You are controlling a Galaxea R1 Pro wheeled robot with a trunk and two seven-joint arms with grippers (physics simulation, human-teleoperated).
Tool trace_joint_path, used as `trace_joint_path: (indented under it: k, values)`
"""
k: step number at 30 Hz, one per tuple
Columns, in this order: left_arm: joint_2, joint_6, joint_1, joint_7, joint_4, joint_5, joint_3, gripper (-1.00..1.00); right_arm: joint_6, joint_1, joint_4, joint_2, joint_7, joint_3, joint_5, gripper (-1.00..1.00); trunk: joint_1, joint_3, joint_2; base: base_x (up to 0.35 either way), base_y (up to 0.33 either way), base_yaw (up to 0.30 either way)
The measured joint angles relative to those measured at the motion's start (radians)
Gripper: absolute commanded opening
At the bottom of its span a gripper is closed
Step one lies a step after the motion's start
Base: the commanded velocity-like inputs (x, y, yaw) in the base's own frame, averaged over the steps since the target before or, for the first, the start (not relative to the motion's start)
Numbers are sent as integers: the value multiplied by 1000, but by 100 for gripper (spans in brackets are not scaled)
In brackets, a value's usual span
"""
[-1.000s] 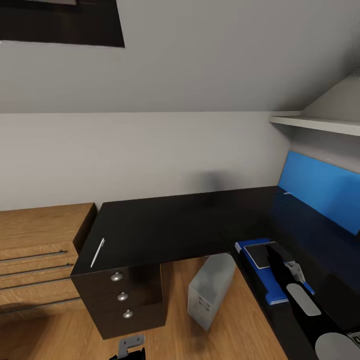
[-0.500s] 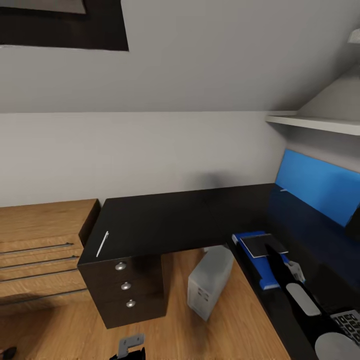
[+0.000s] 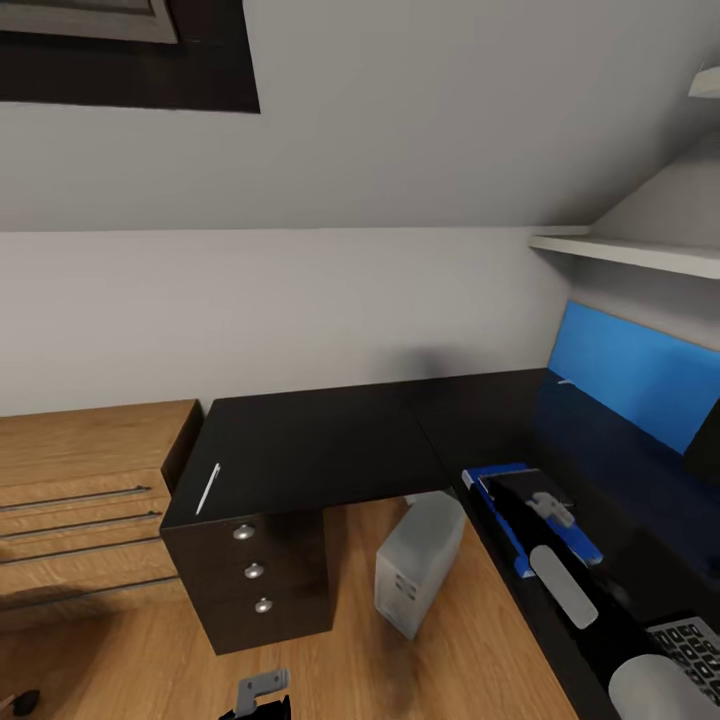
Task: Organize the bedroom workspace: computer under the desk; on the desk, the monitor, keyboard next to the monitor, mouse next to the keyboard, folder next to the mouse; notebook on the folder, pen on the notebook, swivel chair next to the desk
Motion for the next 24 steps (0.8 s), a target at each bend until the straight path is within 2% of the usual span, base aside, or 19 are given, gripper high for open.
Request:
trace_joint_path:
  k: [3, 4, 5, 6, 7, 8, 9, 10, 11, 13, 15, 16, 18, 19, 22, 24]
  values:
    - [0, 0, 0, 0, 0, 0, 0, 100, 0, 0, -38, 17, -113, 81, 91, 100, -12, 9, 21, 0, 0, 0]
    - [0, 1, 0, 0, 0, 0, 0, 100, 0, 0, -58, 30, -184, 148, 160, 100, -15, 13, 28, 0, 0, 0]
    - [0, 1, 0, 0, 0, 0, 0, 100, 0, 0, -63, 36, -206, 174, 187, 100, -19, 16, 35, 0, 0, 0]
    - [0, 1, 0, 0, 0, 0, 0, 100, 1, 1, -65, 51, -239, 225, 234, 100, -23, 19, 42, 0, 0, 0]
    - [0, 1, 0, -1, 0, 1, 1, 100, 2, 1, -62, 75, -263, 276, 280, 100, -23, 19, 42, 0, 0, 0]
    - [0, 0, 0, -1, 0, 0, 1, 100, 2, 1, -57, 91, -272, 300, 301, 100, -23, 19, 42, 0, 0, 0]
    - [0, -1, 0, -1, 0, 0, 1, 100, 2, 1, -25, 132, -285, 337, 337, 100, -23, 19, 42, 0, 0, 0]
    - [0, -2, 0, -1, 0, 0, 1, 100, 2, 1, -2, 157, -289, 351, 353, 100, -23, 19, 42, 0, 0, 0]
    - [1, -2, 0, -2, 0, -1, 1, 100, 1, 1, 52, 200, -296, 373, 376, 100, -23, 19, 42, 0, 0, 0]
    - [2, -3, 0, -3, 0, -1, 2, 100, 0, 0, 118, 244, -300, 385, 398, 100, -23, 19, 42, 0, 0, 0]
    - [4, -3, 0, -1, 3, 3, 3, 100, -11, 0, 242, 310, -304, 397, 426, 100, -23, 19, 42, 0, 0, 0]
    - [6, -2, 0, -1, 13, 6, 4, 100, -23, 0, 289, 329, -304, 399, 434, 100, -23, 19, 42, 0, 0, 0]
    - [6, -2, 0, -1, 40, 7, 5, 100, -57, -1, 349, 344, -305, 404, 441, 100, -23, 19, 42, 0, 54, 0]
    - [6, -3, 0, -1, 63, 7, 6, 100, -107, -1, 402, 352, -305, 407, 444, 100, -23, 19, 42, 0, 170, 0]
    - [4, -2, 0, -1, 90, 9, 5, 100, -202, -1, 493, 358, -302, 409, 445, 100, -23, 19, 42, 0, 228, 0]
    - [2, -1, 0, -1, 116, 9, 3, 100, -238, 0, 548, 361, -294, 411, 445, 100, -23, 19, 42, 0, 258, 0]
